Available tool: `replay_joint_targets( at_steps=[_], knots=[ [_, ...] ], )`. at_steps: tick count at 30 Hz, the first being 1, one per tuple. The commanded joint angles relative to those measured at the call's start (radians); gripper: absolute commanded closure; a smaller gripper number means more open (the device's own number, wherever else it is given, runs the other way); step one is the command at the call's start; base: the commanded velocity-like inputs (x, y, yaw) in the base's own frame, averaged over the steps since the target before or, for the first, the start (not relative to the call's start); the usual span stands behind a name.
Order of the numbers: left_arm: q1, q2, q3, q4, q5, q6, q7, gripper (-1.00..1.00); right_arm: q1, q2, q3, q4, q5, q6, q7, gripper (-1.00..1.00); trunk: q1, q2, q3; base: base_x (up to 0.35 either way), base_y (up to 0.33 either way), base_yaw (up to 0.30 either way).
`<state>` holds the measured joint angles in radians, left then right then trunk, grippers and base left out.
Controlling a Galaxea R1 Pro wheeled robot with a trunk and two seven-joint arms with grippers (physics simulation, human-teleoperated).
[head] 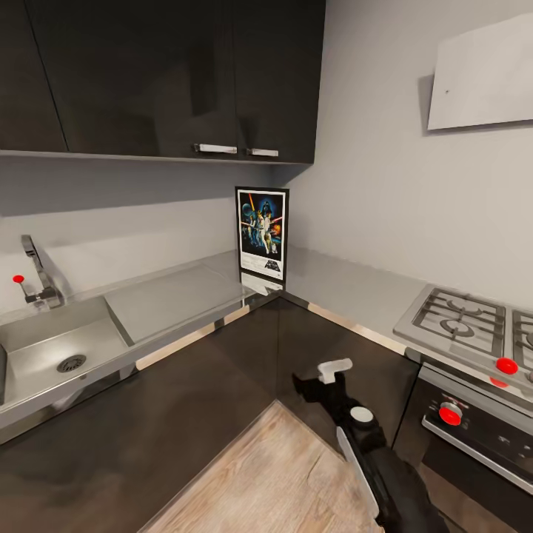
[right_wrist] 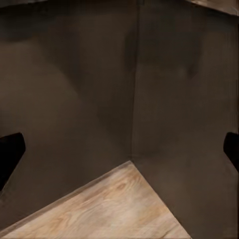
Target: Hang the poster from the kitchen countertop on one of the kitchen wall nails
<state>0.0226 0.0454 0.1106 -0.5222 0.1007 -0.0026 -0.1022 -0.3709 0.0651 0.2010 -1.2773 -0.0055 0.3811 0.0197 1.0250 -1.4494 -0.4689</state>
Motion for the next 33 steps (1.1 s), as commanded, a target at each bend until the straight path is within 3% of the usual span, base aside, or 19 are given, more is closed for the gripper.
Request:
replay_joint_targets(
  at_steps=[1,3,5,6,9,10,11,16,21,33],
  knots=[
    [0.0,0.005,0.009,-0.001,0.011,0.0,-0.016,-1.0,-0.054,0.004,0.0,-0.009,-0.002,0.045,0.018,-1.0,0.0,-0.001,-0.001,0.0,0.0,0.0],
    [0.0,0.009,0.018,-0.001,0.011,0.0,-0.022,-1.0,-0.104,0.01,0.0,-0.013,-0.006,0.081,0.04,-1.0,0.0,-0.001,-0.001,0.0,0.0,0.0],
    [0.0,0.012,0.033,-0.001,0.011,0.0,-0.028,-1.0,-0.202,0.016,-0.002,-0.014,-0.024,0.145,0.093,-1.0,0.0,-0.001,-0.001,0.0,0.0,0.0],
    [0.0,0.014,0.042,-0.001,0.011,0.0,-0.032,-1.0,-0.327,0.014,-0.006,-0.012,-0.071,0.241,0.17,-1.0,0.0,-0.001,-0.001,0.0,0.0,0.0],
    [0.0,0.015,0.048,-0.002,0.011,0.0,-0.032,-1.0,-0.405,0.0,-0.018,-0.005,-0.106,0.292,0.227,-1.0,0.0,-0.001,-0.001,0.0,0.0,0.0],
    [0.0,0.015,0.056,-0.002,0.011,-0.001,-0.033,-1.0,-0.441,-0.018,-0.035,0.012,-0.125,0.308,0.267,-1.0,0.0,-0.001,-0.001,0.0,0.0,0.0],
    [0.0,0.016,0.07,-0.002,0.011,-0.001,-0.034,-1.0,-0.513,-0.063,-0.098,0.094,-0.166,0.326,0.4,-1.0,0.0,-0.001,-0.001,0.0,0.0,0.0],
    [0.0,0.016,0.077,-0.002,0.011,-0.001,-0.035,-1.0,-0.55,-0.108,-0.146,0.158,-0.183,0.325,0.536,-1.0,0.0,-0.001,-0.001,0.0,0.0,0.0],
    [0.0,0.016,0.079,-0.002,0.01,-0.001,-0.036,-1.0,-0.556,-0.118,-0.154,0.168,-0.185,0.325,0.564,-1.0,0.0,-0.001,-0.001,0.074,0.0,0.0],
    [0.001,0.016,0.08,-0.002,0.01,-0.001,-0.036,-1.0,-0.557,-0.119,-0.155,0.168,-0.185,0.325,0.568,-1.0,0.0,-0.001,-0.001,0.309,0.0,0.0]
  ],
)
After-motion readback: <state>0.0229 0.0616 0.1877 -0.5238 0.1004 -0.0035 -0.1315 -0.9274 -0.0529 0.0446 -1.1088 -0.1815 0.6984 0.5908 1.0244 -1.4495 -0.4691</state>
